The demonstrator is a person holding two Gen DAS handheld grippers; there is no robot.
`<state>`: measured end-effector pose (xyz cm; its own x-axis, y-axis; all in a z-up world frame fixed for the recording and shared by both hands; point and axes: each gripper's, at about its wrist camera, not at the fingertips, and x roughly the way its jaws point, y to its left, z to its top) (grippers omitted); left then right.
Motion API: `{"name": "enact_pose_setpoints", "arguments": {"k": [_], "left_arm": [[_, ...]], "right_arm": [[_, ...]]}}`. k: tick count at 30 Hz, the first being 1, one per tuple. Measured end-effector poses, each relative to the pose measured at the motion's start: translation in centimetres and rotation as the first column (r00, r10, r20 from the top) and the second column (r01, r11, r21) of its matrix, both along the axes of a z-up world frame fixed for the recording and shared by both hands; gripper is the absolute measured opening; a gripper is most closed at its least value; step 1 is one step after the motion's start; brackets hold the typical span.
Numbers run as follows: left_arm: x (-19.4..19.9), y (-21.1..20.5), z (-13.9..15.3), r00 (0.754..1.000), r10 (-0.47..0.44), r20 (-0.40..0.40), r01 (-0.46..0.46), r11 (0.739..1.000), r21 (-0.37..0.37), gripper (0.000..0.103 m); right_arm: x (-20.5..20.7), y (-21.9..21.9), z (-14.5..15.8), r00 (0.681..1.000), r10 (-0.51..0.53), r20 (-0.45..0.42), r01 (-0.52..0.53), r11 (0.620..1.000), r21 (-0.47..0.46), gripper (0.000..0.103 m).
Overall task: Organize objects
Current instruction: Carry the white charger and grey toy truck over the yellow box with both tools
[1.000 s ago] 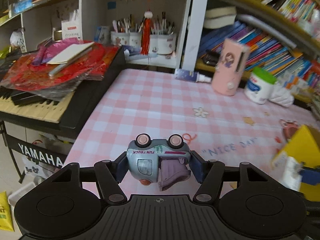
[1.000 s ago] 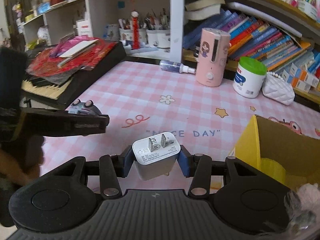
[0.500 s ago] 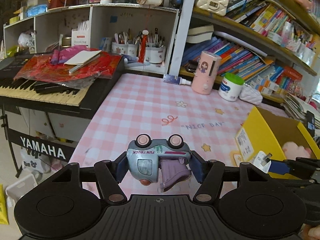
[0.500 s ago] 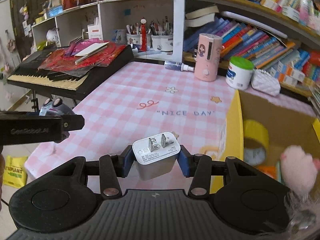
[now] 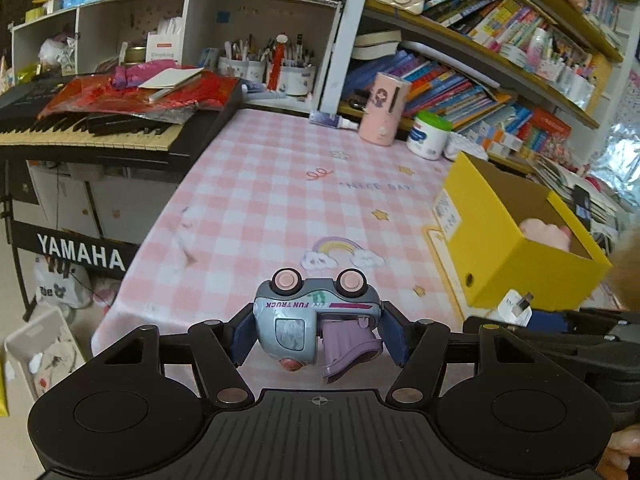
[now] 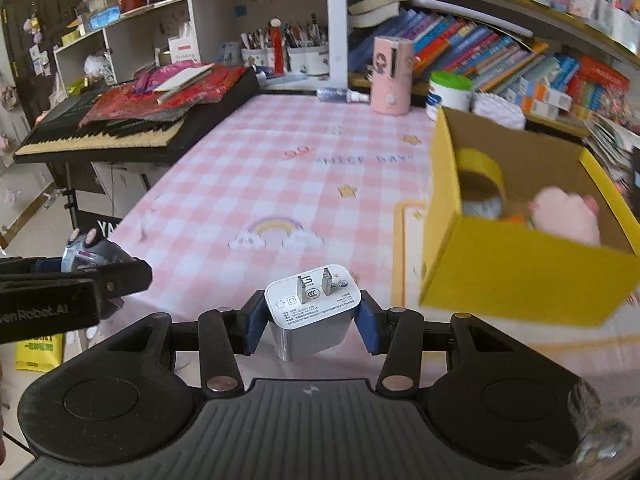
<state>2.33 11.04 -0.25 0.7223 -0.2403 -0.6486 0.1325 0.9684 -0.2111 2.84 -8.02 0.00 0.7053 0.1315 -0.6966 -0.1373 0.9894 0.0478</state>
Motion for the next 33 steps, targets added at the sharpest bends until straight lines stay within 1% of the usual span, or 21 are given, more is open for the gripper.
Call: {"name": "enact_pose_setpoints", "arguments": {"k": [6, 10, 13, 17, 21, 24, 33], "left_arm": [[-2.0, -1.4, -0.2, 0.997, -0.073, -0.006, 0.072, 0.997, -0.011, 0.063], [-2.7, -3.0, 0.3, 0.991, -0.13, 0.012, 0.13, 0.991, 0.014, 0.063], [-3.0, -4.3, 0.7, 0.984, -0.177, 0.024, 0.176, 0.984, 0.031, 0.063], [-3.4, -6.4, 0.7, 0.967, -0.254, 0.02, 0.252, 0.966, 0.048, 0.063], [-3.7, -8.3, 0.7, 0.948, -0.317, 0.025, 0.315, 0.947, 0.063, 0.063], [-3.6, -9.6, 0.7, 0.938, -0.345, 0.025, 0.342, 0.937, 0.07, 0.063], [-2.3, -13.9, 0.6, 0.914, -0.405, 0.019, 0.403, 0.913, 0.068, 0.063]], "right_arm": [[-3.9, -1.2, -0.4, 0.998, -0.061, -0.016, 0.061, 0.998, -0.003, 0.044], [-5.9, -2.5, -0.4, 0.992, -0.121, -0.02, 0.121, 0.993, 0.007, 0.044], [-7.0, -3.7, -0.3, 0.985, -0.172, -0.019, 0.172, 0.985, 0.022, 0.044], [-8.4, -5.2, -0.2, 0.973, -0.229, -0.012, 0.229, 0.973, 0.033, 0.044], [-9.4, -6.8, -0.3, 0.956, -0.293, -0.015, 0.294, 0.955, 0.046, 0.044], [-10.1, -8.1, -0.6, 0.941, -0.337, -0.024, 0.337, 0.94, 0.056, 0.044], [-10.2, -11.7, -0.7, 0.915, -0.402, -0.029, 0.403, 0.914, 0.046, 0.044]]}}
